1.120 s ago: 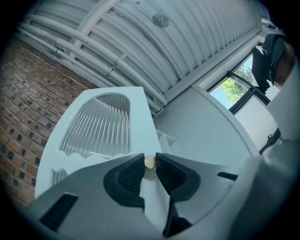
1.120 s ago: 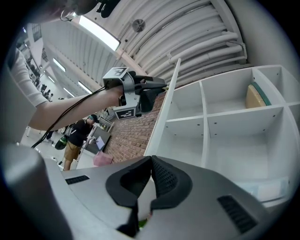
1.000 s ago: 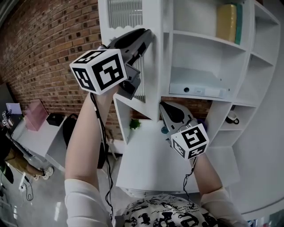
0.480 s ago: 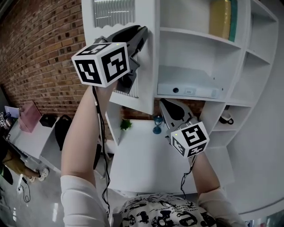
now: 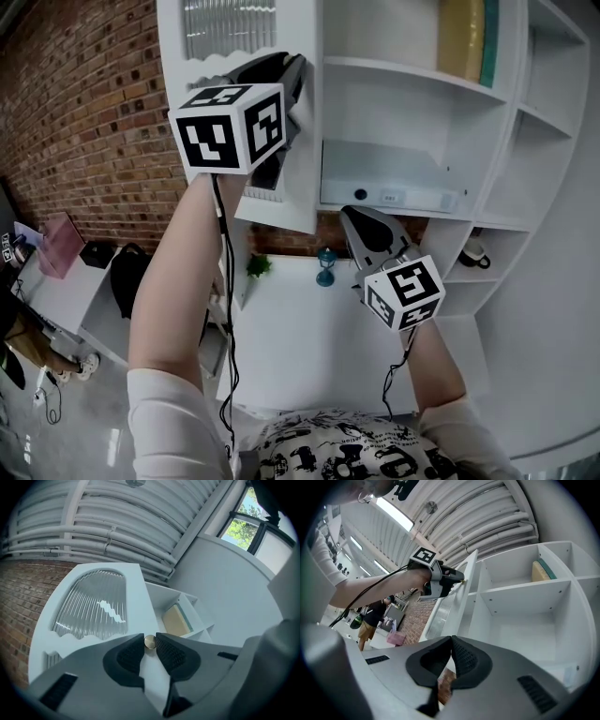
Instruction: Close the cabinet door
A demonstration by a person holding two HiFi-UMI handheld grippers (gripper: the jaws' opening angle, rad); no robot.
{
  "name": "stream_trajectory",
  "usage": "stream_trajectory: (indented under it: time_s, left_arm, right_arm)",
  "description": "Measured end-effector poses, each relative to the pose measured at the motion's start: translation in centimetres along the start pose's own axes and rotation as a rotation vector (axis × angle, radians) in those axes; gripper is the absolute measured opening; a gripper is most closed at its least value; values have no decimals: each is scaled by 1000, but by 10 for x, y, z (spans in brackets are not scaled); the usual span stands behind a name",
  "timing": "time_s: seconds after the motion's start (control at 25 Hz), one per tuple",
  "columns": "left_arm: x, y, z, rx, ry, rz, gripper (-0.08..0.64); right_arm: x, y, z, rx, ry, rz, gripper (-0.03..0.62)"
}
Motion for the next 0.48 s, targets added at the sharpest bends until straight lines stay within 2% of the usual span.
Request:
stream_trajectory:
  time_s: [0.48]
  left_arm:
    - [-20, 0, -29, 85, 49, -96, 91]
  right_arm:
    - [-15, -31, 4, -11, 33, 10, 14]
Point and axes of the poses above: the fingertips, and each gripper's own axes: z backward along the fingers, y to its left, x out of its top, the point moved 5 cm from there along z, backward along the fingers, and after that the axes turned 6 degrees about -y, right-handed, at the moved point
